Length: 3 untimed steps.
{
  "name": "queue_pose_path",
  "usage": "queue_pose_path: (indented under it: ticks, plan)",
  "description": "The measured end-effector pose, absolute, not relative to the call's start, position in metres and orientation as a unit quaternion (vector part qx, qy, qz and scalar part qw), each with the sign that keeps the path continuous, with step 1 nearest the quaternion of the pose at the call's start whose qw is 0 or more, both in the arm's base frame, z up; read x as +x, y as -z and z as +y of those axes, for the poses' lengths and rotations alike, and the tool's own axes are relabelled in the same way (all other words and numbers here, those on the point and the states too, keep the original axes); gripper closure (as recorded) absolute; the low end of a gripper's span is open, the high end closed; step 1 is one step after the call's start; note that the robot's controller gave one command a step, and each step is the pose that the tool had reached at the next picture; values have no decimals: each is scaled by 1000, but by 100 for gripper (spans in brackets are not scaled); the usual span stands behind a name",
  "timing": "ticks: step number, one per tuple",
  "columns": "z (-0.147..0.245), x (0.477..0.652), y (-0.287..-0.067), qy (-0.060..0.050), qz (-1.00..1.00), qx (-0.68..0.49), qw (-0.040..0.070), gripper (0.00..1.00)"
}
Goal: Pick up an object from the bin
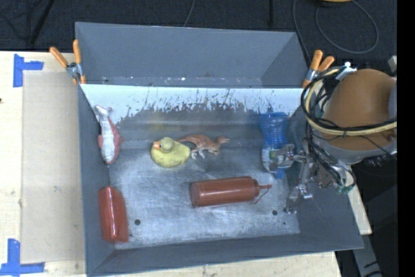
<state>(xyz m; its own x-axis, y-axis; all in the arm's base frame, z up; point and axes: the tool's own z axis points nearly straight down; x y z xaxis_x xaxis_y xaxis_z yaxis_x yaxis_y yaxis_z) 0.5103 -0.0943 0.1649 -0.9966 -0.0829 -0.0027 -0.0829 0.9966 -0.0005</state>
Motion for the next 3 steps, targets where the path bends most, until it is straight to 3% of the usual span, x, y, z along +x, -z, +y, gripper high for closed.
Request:
queue_pose_path:
  ticks: [1, 2, 3]
  plan:
    - [-48, 537, -146, -1, 997, -83, -1, 0]
    - [-16, 540, -136, -1, 997, -82, -1, 0]
    - [-31, 550, -70, 0, 995, -97, 1, 0]
